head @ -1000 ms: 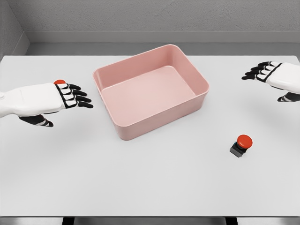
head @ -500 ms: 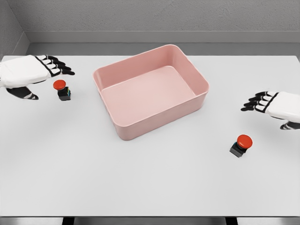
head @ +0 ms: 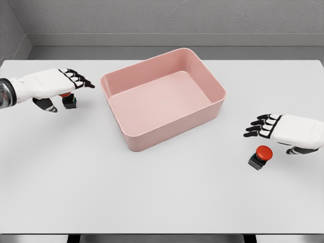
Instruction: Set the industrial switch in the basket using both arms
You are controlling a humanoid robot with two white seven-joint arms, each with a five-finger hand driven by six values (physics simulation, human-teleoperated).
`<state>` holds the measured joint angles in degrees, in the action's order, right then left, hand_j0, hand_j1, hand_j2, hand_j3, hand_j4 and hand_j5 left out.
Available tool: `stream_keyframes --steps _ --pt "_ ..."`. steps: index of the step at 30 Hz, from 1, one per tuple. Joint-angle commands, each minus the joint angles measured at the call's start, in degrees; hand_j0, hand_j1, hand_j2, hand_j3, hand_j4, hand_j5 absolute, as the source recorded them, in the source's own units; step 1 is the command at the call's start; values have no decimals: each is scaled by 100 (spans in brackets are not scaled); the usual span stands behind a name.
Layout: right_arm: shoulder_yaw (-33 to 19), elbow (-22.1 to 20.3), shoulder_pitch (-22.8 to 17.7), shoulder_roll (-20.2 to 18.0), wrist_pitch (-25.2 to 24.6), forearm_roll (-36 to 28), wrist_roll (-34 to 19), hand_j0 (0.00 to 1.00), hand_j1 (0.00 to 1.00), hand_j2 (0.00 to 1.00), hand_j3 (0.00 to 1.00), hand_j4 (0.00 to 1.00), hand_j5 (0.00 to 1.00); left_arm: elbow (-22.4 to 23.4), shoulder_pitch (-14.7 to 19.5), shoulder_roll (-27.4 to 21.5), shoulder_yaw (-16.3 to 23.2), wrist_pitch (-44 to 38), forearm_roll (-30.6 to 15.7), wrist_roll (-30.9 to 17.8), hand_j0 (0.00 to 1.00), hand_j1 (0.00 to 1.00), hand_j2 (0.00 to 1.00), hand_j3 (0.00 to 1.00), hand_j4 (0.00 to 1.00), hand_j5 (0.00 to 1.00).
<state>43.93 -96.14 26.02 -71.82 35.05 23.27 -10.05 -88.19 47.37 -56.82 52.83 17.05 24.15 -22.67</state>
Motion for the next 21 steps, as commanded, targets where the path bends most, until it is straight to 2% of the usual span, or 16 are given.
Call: stream_keyframes --steps 1,6,11,13,14,21 --pt "-7 -54 0 27 -5 -33 3 100 100 100 100 100 100 21 0 39 0 -210 38 0 100 100 100 100 100 100" --pt "-7 -116 -88 -16 -5 -33 -6 100 100 100 100 100 100 73 0 162 87 -676 284 17 100 100 100 100 100 100" --pt "-7 -151 -211 -43 -5 -33 -23 100 100 100 100 100 100 557 132 567 202 -905 530 0 100 100 100 100 100 100" --pt "-7 -195 -290 -43 -5 -24 -32 100 100 100 100 100 100 539 123 602 219 -870 539 0 97 97 97 97 97 97" --pt "-7 -204 -290 -34 -5 -33 -32 100 100 100 100 100 100 539 132 602 360 -878 574 0 95 95 95 95 95 95" --pt "-7 -248 -360 19 -5 -24 -23 100 100 100 100 100 100 539 123 611 386 -878 600 9 91 91 91 91 91 91"
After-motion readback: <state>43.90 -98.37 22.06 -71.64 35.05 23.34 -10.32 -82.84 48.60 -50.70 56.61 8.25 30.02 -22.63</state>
